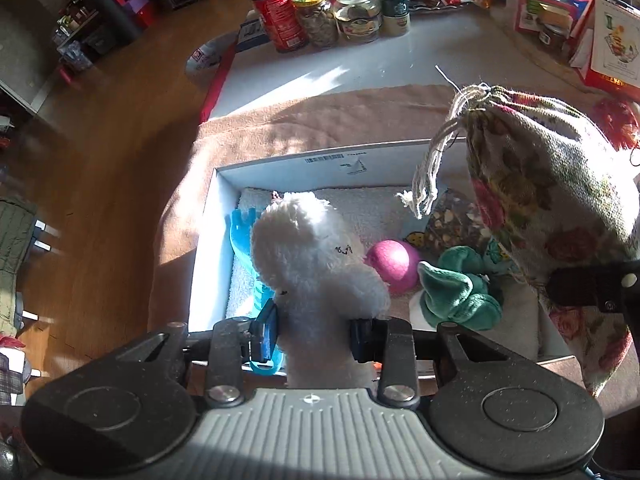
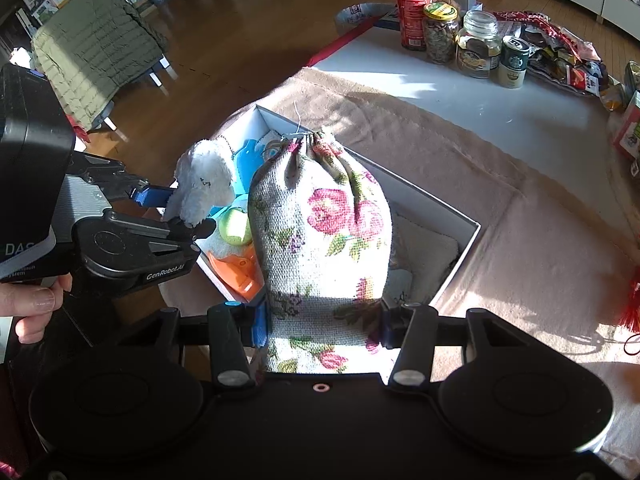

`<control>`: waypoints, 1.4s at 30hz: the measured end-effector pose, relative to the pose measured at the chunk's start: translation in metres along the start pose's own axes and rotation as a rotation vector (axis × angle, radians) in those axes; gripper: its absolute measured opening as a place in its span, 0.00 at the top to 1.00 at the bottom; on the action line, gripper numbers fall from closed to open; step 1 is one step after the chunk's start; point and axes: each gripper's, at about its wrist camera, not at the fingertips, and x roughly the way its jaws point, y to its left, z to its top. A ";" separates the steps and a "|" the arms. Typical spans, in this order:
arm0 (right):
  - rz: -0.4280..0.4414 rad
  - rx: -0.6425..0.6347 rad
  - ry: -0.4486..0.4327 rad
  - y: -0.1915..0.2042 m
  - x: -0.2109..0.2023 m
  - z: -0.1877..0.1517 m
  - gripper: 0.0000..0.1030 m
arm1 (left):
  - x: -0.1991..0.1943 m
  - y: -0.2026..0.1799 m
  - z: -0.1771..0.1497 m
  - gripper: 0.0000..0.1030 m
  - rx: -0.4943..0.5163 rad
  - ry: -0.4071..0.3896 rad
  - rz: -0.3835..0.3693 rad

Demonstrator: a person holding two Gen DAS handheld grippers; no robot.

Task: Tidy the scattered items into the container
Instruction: 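Carry the white bear and floral bag over the white box with both grippers, then open both grippers to drop the bear and floral bag into the box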

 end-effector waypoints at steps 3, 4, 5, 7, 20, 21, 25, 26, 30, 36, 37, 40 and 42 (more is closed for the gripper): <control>-0.004 0.008 0.016 0.000 0.015 0.007 0.52 | 0.014 0.005 0.004 0.66 -0.010 0.014 0.001; -0.005 0.011 0.020 0.000 0.019 0.009 0.52 | 0.018 0.007 0.004 0.66 -0.013 0.018 -0.002; -0.008 0.012 0.023 -0.001 0.023 0.010 0.52 | 0.023 0.009 0.004 0.66 -0.021 0.023 -0.008; -0.017 0.010 0.028 0.000 0.029 0.013 0.52 | 0.031 0.011 0.005 0.66 -0.034 0.033 -0.016; -0.016 0.051 0.020 -0.011 0.034 0.018 0.48 | 0.050 0.011 0.003 0.54 -0.058 0.082 -0.039; -0.015 0.050 0.014 -0.011 0.031 0.018 0.48 | 0.049 0.009 0.002 0.54 -0.055 0.084 -0.037; -0.016 0.034 -0.005 -0.009 0.021 0.018 0.48 | 0.045 0.008 0.001 0.54 -0.056 0.083 -0.030; -0.018 0.030 -0.008 -0.009 0.019 0.018 0.48 | 0.042 0.008 0.000 0.53 -0.059 0.081 -0.030; -0.015 0.032 -0.014 -0.011 0.013 0.014 0.48 | 0.032 0.003 -0.003 0.50 -0.047 0.075 -0.016; -0.014 0.048 -0.020 -0.018 -0.001 0.000 0.48 | 0.008 -0.012 -0.008 0.47 -0.025 0.056 -0.003; -0.014 0.050 -0.021 -0.020 -0.005 -0.003 0.48 | 0.003 -0.017 -0.009 0.47 -0.018 0.052 -0.004; -0.014 0.063 -0.028 -0.026 -0.016 -0.013 0.48 | -0.009 -0.030 -0.010 0.47 -0.003 0.042 -0.007; -0.017 0.076 -0.037 -0.031 -0.023 -0.020 0.48 | -0.019 -0.044 -0.012 0.46 0.010 0.032 -0.012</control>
